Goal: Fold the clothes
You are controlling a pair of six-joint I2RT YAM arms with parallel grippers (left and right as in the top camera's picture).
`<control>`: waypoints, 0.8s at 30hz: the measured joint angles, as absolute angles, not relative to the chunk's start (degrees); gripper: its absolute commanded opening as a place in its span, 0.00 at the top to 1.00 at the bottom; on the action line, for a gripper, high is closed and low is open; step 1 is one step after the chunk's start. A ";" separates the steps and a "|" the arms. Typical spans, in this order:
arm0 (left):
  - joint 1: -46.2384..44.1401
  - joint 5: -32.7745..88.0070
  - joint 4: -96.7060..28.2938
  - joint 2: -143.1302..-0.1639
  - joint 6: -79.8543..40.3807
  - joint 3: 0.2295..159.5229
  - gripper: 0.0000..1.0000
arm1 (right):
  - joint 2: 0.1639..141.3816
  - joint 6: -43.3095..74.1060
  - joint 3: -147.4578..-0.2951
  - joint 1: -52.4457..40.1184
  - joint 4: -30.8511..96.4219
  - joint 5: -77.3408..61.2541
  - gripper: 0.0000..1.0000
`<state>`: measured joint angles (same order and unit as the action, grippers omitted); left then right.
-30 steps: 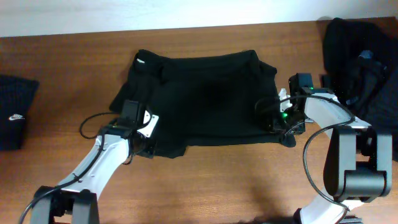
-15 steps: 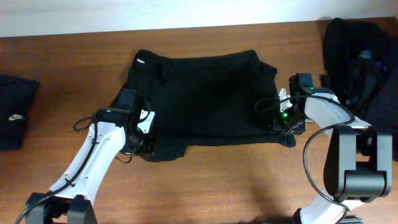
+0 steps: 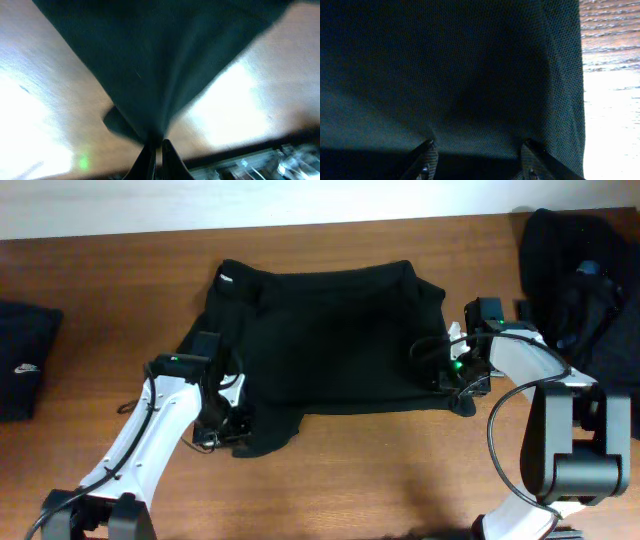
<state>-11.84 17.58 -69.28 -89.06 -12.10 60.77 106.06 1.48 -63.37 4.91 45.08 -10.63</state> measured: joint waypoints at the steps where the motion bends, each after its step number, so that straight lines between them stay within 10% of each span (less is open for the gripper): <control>1: -11.84 18.50 -69.91 -89.06 -12.27 60.77 0.93 | 106.06 1.48 -63.37 4.91 45.08 -10.63 0.41; 11: -11.84 18.98 -71.90 -89.06 -13.56 60.77 0.92 | 106.06 1.45 -63.37 4.91 45.08 -10.63 0.40; 18: -12.01 10.83 -70.35 -89.06 -15.70 59.09 0.02 | 106.02 1.52 -63.37 4.91 45.12 -11.03 0.37; 22: -12.08 9.13 -65.63 -89.06 -16.05 54.22 0.09 | 106.02 1.52 -63.37 4.91 45.12 -11.09 0.37; 24: -12.08 9.32 -62.96 -89.06 -16.27 51.48 0.49 | 106.02 1.52 -63.37 4.91 45.12 -11.07 0.36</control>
